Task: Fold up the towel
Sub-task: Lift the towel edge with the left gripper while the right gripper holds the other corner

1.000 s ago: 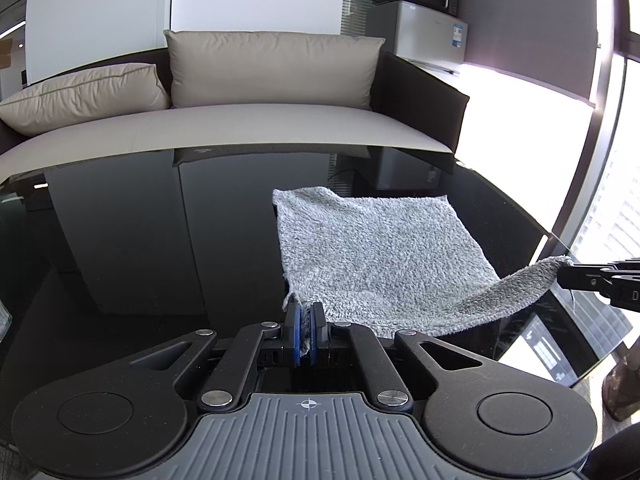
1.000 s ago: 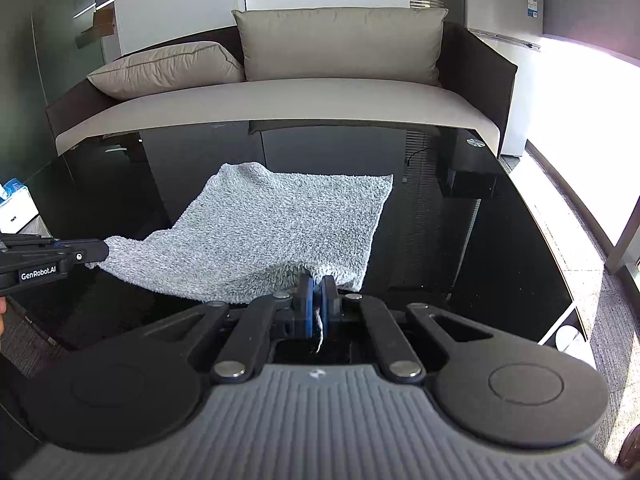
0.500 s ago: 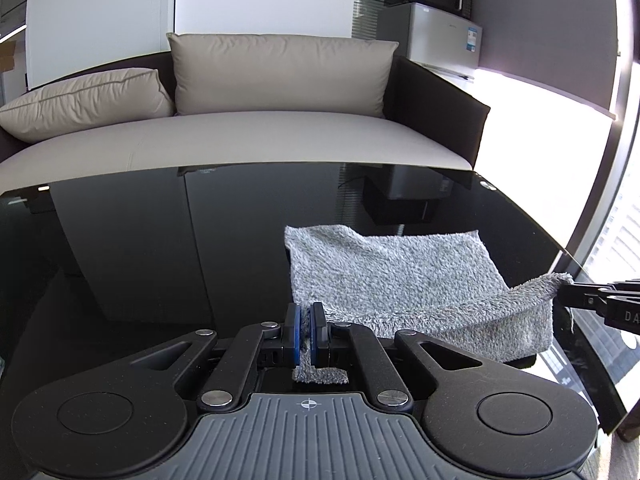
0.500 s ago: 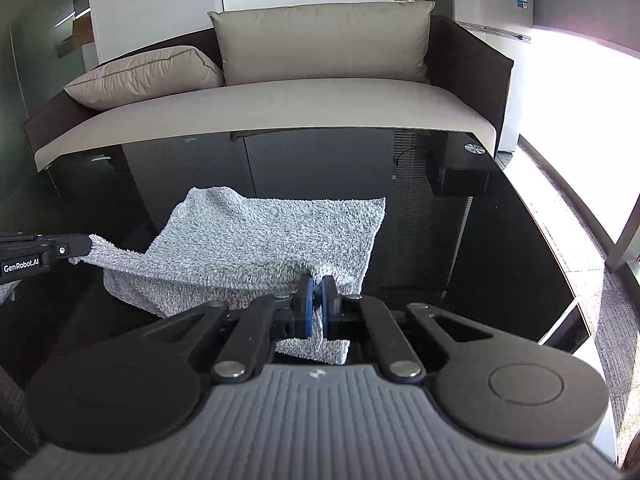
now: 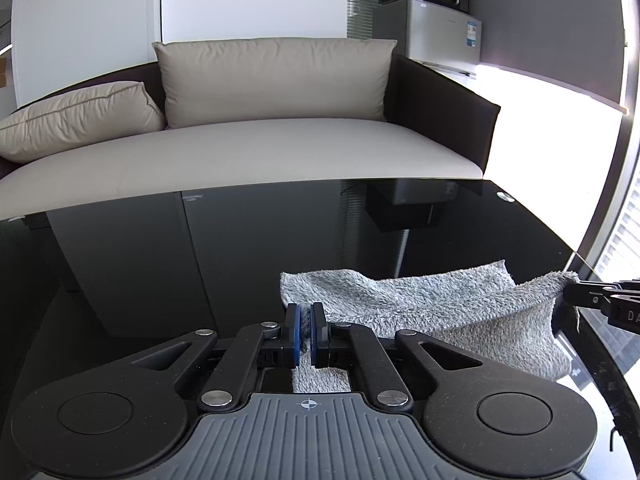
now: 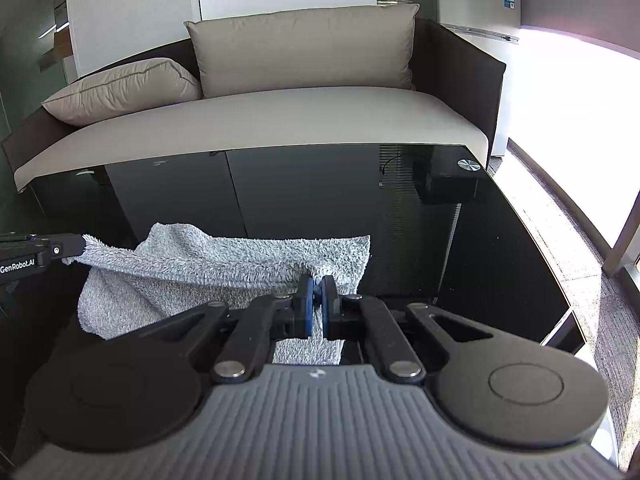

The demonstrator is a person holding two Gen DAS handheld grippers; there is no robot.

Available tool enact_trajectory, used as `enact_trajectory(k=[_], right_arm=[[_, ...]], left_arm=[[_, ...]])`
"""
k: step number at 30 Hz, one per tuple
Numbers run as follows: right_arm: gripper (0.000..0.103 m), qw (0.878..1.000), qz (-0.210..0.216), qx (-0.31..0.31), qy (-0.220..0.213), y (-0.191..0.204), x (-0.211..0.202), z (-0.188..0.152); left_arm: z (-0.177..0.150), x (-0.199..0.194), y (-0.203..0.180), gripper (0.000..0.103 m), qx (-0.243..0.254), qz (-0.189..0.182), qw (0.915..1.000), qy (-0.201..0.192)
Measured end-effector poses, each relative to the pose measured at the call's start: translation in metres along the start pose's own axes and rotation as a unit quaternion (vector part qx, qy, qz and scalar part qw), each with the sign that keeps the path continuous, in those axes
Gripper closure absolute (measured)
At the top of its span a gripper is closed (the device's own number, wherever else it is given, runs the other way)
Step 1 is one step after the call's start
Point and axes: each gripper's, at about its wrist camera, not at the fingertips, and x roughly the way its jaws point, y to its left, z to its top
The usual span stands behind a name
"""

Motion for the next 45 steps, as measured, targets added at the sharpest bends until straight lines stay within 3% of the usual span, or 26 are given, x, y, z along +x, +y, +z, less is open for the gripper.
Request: enact_trajectory(k=[14, 36, 40, 45], right_arm=[[0.099, 1.000, -0.017, 0.005, 0.006, 0.001, 0.052, 0.006], [0.098, 1.000, -0.022, 0.014, 0.009, -0.006, 0.089, 0.011], [0.096, 0.999, -0.042, 0.018, -0.008, -0.010, 0.092, 0.010], [0.096, 0.999, -0.037, 0.025, -0.002, -0.013, 0.093, 0.009]], left_arm=[[0.009, 0.052, 0.007, 0.098, 0.008, 0.005, 0.9999, 0.012], [0.018, 0.085, 0.007, 0.098, 0.006, 0.022, 0.9997, 0.005], [0.018, 0.087, 0.012, 0.093, -0.006, 0.030, 0.9995, -0.011], [0.019, 0.093, 0.021, 0.086, -0.017, 0.027, 0.9995, -0.007]])
